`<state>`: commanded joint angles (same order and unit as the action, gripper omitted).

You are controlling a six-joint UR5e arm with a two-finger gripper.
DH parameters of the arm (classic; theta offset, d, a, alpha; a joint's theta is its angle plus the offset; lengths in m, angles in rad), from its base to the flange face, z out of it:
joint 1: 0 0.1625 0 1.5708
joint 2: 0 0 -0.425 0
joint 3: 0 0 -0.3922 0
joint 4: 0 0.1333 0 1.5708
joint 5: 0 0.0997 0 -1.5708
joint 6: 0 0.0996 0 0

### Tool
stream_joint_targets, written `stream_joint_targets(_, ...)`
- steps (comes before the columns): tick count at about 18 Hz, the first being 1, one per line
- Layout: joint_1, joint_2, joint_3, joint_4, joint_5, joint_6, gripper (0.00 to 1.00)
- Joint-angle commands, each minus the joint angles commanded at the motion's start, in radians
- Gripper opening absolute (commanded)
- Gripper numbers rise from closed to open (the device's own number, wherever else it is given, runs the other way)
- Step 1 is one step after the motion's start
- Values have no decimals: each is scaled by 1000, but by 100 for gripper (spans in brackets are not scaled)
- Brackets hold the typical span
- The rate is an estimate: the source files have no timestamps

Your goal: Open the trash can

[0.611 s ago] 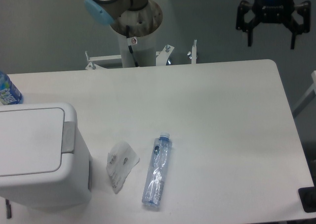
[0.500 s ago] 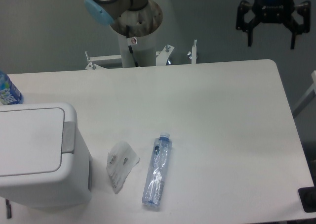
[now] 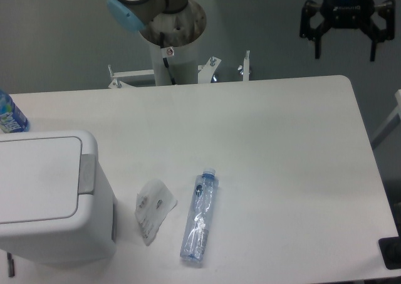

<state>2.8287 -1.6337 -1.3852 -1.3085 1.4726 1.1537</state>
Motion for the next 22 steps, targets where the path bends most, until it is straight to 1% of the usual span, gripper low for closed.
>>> stream_joint_targets(2,-3,0,-5,0,2,-49,100)
stream_joint_targets(4,-8,-2,-9,9,2,-130,100)
stream_joint_targets(6,-35,-3,-14,40,2,-195,100)
stream_joint_targets(10,-81,-5,-14,44,0,-319,100)
stream_joint_targets(14,-158,-6,-21,71,2,-480,100)
stream_joint_targets(19,-277,-12,-25,69,-5,-693,100)
stream_joint_targets(22,-372,-43,-18,69,-15,-845,100)
